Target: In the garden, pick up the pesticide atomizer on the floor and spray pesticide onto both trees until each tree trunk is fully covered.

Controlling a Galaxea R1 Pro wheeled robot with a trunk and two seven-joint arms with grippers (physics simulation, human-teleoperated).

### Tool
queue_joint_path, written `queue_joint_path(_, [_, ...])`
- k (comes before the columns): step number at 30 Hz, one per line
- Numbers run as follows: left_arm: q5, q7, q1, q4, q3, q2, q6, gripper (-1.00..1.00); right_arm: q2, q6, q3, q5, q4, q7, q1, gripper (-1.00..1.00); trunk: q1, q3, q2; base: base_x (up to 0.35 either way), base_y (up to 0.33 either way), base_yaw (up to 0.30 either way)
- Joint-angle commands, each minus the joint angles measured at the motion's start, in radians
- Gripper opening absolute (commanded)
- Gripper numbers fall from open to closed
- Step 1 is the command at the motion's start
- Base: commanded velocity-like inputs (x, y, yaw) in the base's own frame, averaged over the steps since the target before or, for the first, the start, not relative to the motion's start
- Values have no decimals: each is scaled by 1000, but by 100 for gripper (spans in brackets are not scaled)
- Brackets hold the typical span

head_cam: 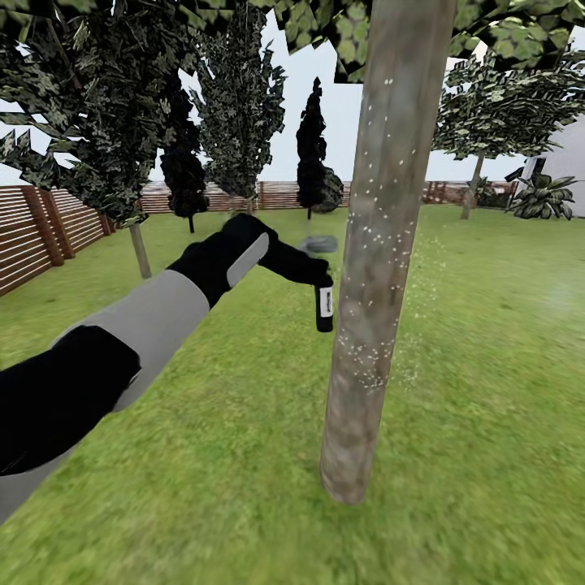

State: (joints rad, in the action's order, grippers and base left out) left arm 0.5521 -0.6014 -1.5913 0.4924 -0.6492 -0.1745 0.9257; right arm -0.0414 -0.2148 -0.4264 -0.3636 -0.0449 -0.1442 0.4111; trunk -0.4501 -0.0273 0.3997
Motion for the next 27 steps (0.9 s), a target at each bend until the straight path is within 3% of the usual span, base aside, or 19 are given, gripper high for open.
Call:
queue_joint_path(1, [5, 0, 0, -4, -19, 0, 1, -100, 0, 0, 0, 0, 0, 0, 0, 100, 0, 0, 0, 0, 0, 0])
queue_joint_path(5, [5, -1, 5, -8, -54, 0, -11, -100, 0, 0, 0, 0, 0, 0, 1, 100, 0, 0, 0, 0, 0, 0])
queue_joint_path(8, [6, 1, 54, -15, -165, 0, -60, -100, 0, 0, 0, 0, 0, 0, 0, 100, 0, 0, 0, 0, 0, 0])
queue_joint_path(9, [5, 1, 78, -60, -181, 0, -107, -100, 0, 0, 0, 0, 0, 0, 0, 100, 0, 0, 0, 0, 0, 0])
queue_joint_path(15, [5, -3, 142, -117, -195, 0, -197, -100, 0, 0, 0, 0, 0, 0, 0, 100, 0, 0, 0, 0, 0, 0])
queue_joint_path(17, [5, -3, 182, -117, -197, 0, -215, -100, 0, 0, 0, 0, 0, 0, 0, 100, 0, 0, 0, 0, 0, 0])
queue_joint_path(21, [5, 4, 260, -132, -195, 0, -311, -100, 0, 0, 0, 0, 0, 0, 0, 100, 0, 0, 0, 0, 0, 0])
queue_joint_path(22, [5, 5, 268, -159, -195, 0, -351, -100, 0, 0, 0, 0, 0, 0, 0, 100, 0, 0, 0, 0, 0, 0])
queue_joint_path(23, [5, 5, 302, -252, -193, 0, -478, -100, 1, 0, 0, 0, 0, 0, 0, 100, 0, 0, 0, 0, 0, 0])
queue_joint_path(24, [5, 5, 367, -359, -190, 0, -673, -100, 1, 0, 0, 0, 0, 2, 0, 100, 0, 0, 0, 0, 0, 0])
queue_joint_path(26, [5, 5, 471, -429, -185, 0, -863, -100, 5, -1, -1, 0, 0, 4, 0, 100, 0, 0, 0, 0, 0, 0])
queue_joint_path(27, [5, 5, 510, -446, -184, 0, -912, -100, 7, -1, -1, 0, 0, 5, 0, 100, 0, 0, 0, 0, 13, 0])
